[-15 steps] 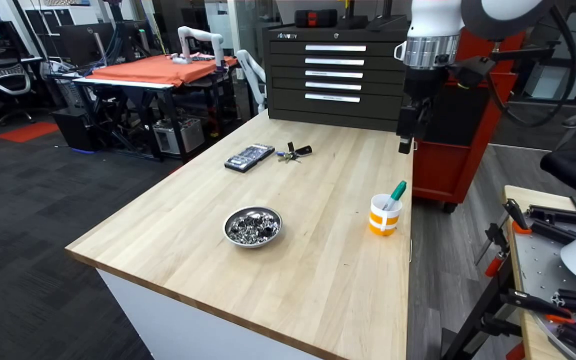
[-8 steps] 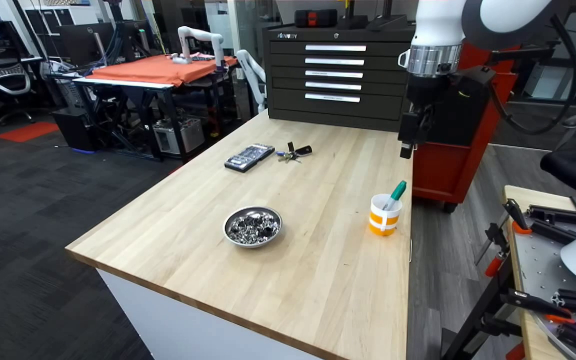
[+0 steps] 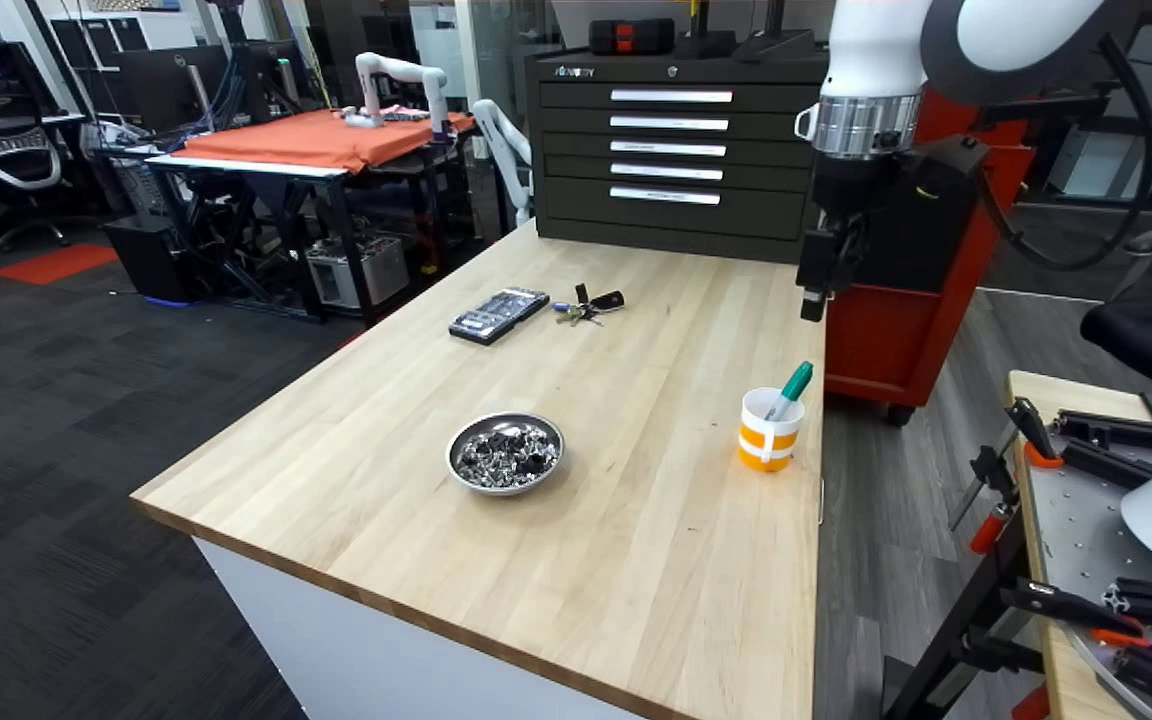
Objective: Remove the marker from the mug cup
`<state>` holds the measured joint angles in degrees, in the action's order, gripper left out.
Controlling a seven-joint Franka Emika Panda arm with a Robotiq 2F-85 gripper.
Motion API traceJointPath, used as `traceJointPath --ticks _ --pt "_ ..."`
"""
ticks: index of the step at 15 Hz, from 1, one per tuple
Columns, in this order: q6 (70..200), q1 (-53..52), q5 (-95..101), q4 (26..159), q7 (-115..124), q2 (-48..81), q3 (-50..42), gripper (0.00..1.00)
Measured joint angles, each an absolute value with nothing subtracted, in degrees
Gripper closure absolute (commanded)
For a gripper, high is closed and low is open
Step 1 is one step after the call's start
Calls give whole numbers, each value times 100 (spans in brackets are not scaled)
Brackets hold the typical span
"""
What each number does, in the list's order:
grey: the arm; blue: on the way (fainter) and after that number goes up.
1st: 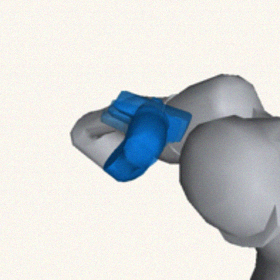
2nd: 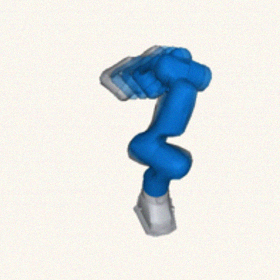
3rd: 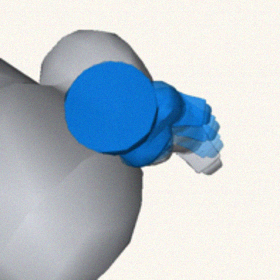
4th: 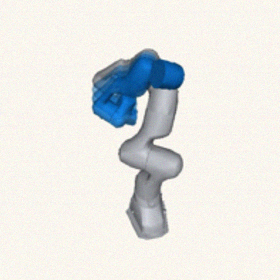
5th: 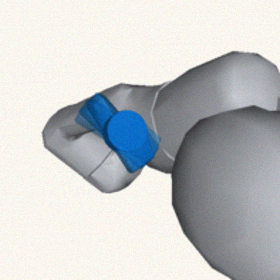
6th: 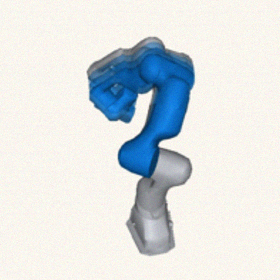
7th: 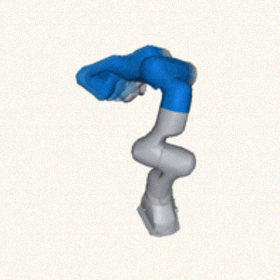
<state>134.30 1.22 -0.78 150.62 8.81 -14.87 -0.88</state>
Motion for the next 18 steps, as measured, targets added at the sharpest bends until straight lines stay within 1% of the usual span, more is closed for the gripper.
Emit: traceJointPath --ticks 3,11,18 --pt "13525 122 -86 15070 834 -1328 -90 0" --pt "14440 123 -237 15128 368 -643 -162 0" --pt "14810 123 -956 15130 -479 -237 -254 0"
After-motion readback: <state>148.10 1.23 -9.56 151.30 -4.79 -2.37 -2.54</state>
